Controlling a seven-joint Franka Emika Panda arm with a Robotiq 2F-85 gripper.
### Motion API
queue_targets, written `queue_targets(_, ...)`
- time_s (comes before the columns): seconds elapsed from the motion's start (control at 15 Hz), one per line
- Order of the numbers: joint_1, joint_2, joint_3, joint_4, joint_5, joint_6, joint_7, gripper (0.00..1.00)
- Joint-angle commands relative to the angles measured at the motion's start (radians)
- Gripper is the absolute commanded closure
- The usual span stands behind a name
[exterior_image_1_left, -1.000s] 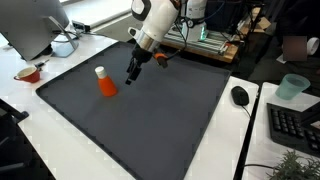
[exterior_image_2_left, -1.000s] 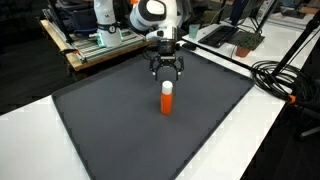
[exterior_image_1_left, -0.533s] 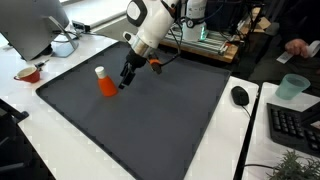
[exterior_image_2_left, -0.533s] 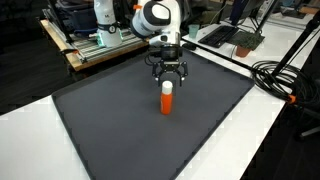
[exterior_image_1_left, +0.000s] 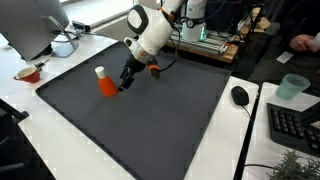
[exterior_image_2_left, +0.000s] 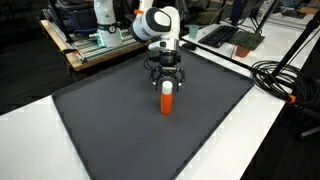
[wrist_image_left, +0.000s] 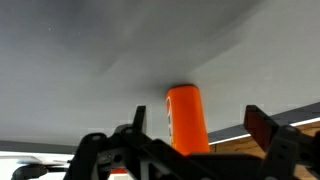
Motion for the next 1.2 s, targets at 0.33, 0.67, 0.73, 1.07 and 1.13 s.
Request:
queue_targets(0.33,0.007,-0.095,-0.04,0.065,0.01,0.039,0.044,0.0)
queue_targets(0.67,0.002,-0.13,-0.055,0.089,0.016,0.035,0.062,0.0)
queue_targets(0.73,0.0,-0.082,-0.035,0.067,0.0,0.006,0.027,0.0)
queue_targets(1.07,-0.001,-0.094,-0.039,0.07,0.0,0.006,0.035,0.0)
queue_targets(1.13,-0.001,-0.094,-0.039,0.07,0.0,0.006,0.035,0.0)
